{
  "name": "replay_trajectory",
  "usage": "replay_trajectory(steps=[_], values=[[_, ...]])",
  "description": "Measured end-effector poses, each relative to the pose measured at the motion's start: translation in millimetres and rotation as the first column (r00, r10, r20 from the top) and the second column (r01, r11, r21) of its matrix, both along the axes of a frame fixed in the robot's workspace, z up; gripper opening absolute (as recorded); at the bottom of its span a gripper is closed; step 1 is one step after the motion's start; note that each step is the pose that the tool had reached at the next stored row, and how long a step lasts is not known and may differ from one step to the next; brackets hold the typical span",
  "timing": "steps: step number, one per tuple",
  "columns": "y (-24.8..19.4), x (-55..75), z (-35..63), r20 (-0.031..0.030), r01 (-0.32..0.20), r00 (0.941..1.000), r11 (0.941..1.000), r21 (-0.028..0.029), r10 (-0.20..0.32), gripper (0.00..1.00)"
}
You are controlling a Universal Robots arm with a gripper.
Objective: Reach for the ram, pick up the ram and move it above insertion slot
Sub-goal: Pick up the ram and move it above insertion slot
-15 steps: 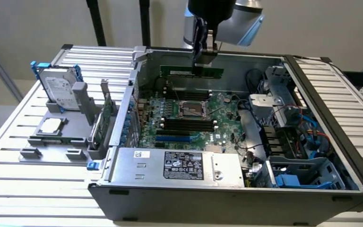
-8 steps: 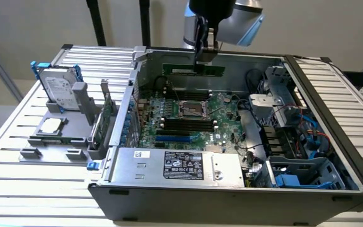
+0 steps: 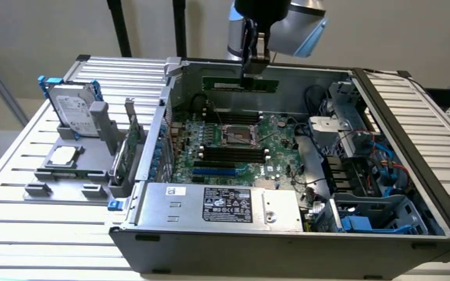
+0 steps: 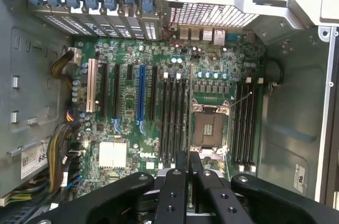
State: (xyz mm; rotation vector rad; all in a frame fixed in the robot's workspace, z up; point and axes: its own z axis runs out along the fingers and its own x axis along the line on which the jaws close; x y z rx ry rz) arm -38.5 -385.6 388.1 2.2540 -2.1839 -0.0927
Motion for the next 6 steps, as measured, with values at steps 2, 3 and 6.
replay_trajectory(steps=[2,3,6], values=[[0.0,0.0,0.0,0.0001,0.001,1.0,1.0,0.0001,-0.001,0.13],[0.1,-0.1,-0.1,0.0001,0.001,1.0,1.0,0.0003,-0.001,0.13],[0.1,0.0,-0.1,0.0001,0.001,1.0,1.0,0.0002,-0.001,0.13]])
